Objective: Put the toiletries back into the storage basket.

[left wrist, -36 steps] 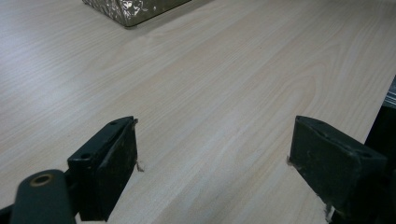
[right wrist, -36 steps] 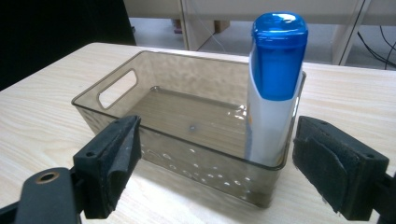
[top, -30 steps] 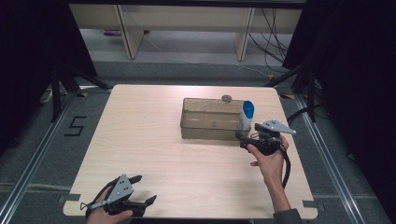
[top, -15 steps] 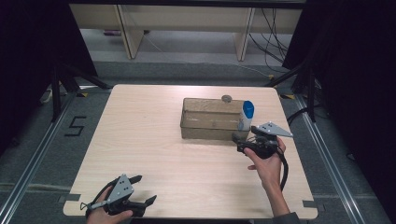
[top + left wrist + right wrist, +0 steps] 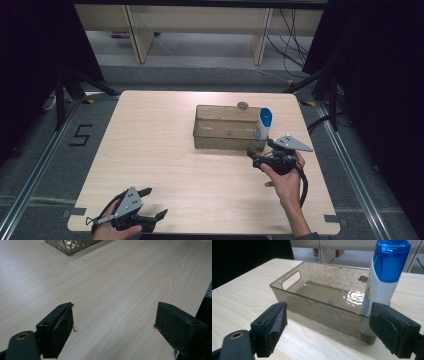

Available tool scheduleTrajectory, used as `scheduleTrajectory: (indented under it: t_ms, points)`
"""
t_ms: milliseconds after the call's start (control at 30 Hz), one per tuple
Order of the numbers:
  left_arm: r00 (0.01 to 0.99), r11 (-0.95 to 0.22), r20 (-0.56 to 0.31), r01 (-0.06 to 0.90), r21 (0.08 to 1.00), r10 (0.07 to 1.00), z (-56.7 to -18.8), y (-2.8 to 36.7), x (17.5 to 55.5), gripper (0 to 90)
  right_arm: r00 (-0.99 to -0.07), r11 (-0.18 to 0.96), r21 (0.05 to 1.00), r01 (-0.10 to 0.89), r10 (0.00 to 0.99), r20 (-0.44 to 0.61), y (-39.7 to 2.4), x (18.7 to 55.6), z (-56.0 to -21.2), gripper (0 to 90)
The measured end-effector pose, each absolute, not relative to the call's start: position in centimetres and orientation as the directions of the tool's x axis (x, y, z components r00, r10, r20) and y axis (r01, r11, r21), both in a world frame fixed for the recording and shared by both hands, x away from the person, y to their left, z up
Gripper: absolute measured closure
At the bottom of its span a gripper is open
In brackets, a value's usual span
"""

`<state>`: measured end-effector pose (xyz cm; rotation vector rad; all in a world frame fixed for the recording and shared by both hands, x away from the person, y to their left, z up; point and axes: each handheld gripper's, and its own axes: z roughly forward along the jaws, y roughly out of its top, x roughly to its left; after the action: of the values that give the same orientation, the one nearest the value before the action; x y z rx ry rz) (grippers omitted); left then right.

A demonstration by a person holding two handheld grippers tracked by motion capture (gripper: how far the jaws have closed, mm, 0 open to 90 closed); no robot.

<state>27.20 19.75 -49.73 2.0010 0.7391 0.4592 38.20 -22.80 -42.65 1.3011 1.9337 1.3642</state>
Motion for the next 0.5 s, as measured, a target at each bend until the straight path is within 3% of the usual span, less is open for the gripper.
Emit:
scheduleTrajectory:
  t_ms: [200,433,500]
  points:
    - [0.752,-0.390,0.023,0.315,0.865,0.659,-49.7,19.8,27.2,14.6,-0.487,0.118,0.906,0.407,0.867,0.105,-23.1,38.0,-42.9,16.0]
    - [0.748,-0.386,0.025,0.314,0.867,0.663,-49.7,19.8,27.3,14.6,-0.483,0.084,0.896,0.437,0.862,0.154,-22.8,37.3,-43.1,16.0]
    - [0.752,-0.390,0.023,0.315,0.865,0.658,-49.7,19.8,27.2,14.6,-0.494,0.115,0.902,0.415,0.861,0.117,-23.0,37.3,-43.3,16.1]
